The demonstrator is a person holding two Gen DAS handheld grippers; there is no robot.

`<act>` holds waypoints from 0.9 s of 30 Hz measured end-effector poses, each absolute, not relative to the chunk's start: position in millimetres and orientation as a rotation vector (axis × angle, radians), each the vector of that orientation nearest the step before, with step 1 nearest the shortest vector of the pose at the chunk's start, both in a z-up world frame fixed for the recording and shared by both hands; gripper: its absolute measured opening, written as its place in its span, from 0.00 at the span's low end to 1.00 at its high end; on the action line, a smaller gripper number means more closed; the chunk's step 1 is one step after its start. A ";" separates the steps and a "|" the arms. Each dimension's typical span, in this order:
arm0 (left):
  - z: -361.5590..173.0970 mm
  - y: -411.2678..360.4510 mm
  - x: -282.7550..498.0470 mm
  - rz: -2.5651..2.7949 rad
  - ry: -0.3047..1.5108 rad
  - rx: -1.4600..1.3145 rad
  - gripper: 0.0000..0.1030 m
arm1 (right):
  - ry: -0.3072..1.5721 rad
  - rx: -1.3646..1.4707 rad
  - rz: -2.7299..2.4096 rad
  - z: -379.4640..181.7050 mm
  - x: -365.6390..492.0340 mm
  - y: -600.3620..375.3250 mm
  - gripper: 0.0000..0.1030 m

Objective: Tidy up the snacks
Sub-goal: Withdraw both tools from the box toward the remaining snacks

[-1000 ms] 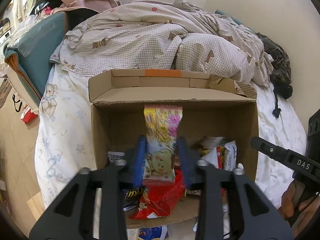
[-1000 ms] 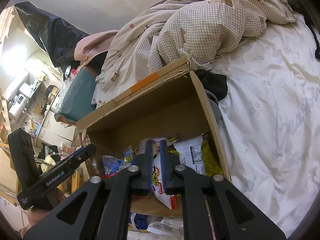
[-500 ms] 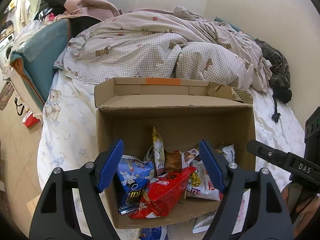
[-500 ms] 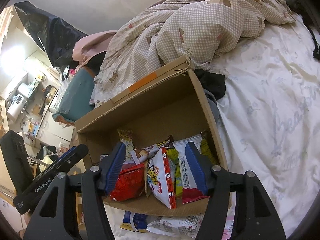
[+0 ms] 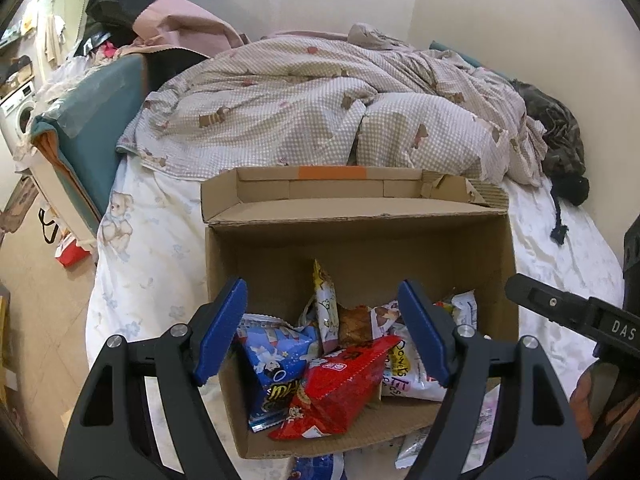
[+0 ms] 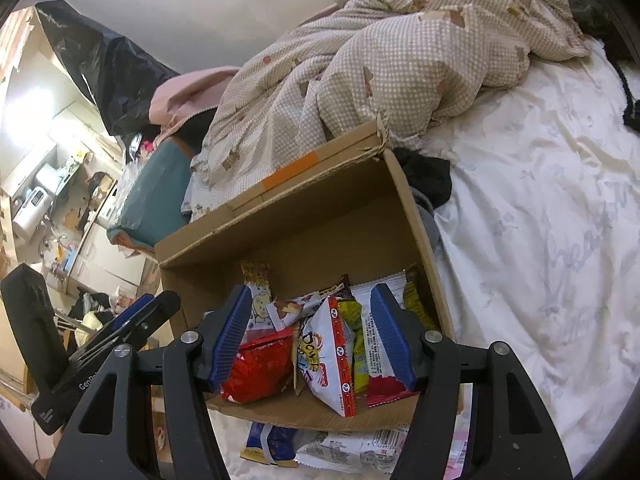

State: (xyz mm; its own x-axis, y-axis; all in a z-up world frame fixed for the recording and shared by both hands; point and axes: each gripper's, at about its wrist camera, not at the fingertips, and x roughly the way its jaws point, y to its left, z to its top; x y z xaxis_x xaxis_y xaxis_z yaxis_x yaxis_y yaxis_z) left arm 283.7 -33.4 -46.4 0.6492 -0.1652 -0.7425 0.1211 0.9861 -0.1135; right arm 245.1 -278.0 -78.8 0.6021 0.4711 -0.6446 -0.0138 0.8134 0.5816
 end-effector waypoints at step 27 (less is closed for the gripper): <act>-8.6 1.9 182.3 -0.135 0.753 -0.070 0.93 | 0.862 0.497 0.258 -48.1 147.3 -281.6 0.80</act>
State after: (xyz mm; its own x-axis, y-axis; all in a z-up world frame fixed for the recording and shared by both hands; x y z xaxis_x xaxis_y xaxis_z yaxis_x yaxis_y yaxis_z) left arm 182.3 1.9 -8.6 0.7213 -0.1473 -0.6768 0.0974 0.9890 -0.1114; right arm 147.3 -281.6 -48.1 0.6296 0.4112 -0.6592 -0.0190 0.8563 0.5161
